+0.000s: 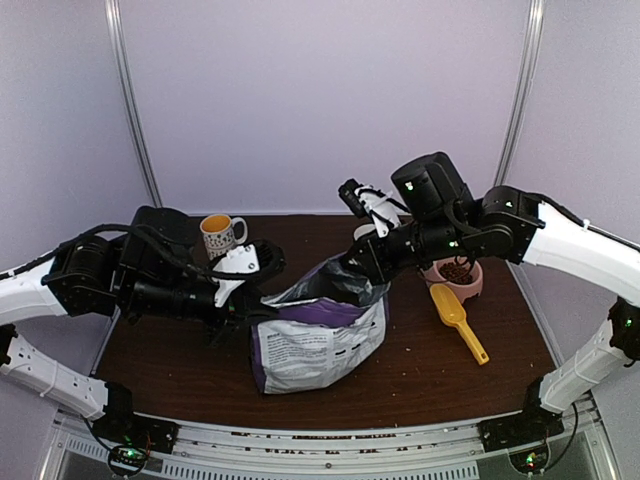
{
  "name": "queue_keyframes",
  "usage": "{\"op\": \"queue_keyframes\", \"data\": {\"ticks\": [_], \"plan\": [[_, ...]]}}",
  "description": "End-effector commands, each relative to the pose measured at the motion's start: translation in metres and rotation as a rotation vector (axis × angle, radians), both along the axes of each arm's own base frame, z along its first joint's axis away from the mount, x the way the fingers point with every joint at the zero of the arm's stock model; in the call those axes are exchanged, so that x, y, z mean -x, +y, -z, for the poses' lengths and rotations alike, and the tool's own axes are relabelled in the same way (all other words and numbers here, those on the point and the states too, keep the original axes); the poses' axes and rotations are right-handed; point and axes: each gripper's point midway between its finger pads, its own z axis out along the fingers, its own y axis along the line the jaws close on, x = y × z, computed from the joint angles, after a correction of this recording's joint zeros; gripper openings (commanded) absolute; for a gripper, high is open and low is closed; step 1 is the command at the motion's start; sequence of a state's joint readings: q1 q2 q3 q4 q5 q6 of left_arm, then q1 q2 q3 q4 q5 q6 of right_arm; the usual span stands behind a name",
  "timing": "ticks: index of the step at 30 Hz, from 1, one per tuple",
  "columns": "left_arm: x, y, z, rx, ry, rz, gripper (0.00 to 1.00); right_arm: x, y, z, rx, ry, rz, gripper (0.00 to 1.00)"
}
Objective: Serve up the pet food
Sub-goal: Pass from the right arm to the left, then adjust the pet food bag at the center of the board.
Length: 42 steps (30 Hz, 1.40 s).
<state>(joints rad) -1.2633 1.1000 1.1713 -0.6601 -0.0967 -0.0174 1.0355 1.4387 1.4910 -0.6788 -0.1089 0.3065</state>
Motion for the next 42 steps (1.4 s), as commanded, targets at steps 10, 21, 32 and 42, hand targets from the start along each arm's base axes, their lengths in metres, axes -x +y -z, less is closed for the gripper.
{"op": "queue_keyframes", "data": {"ticks": [10,21,32,42], "plan": [[-0.007,0.008,-0.03,0.088,-0.053,-0.046,0.0,-0.014,-0.015,-0.001,-0.027,0.011,0.072,0.0],[-0.033,0.03,-0.062,0.226,-0.055,-0.071,0.0,-0.001,-0.04,-0.043,-0.199,-0.046,0.051,0.44],[-0.04,0.041,-0.071,0.278,-0.021,-0.01,0.0,0.011,-0.064,-0.016,-0.398,-0.027,0.016,0.8],[-0.041,0.04,-0.067,0.276,-0.011,-0.012,0.0,0.019,-0.045,0.035,-0.484,-0.038,-0.1,0.82]]}}
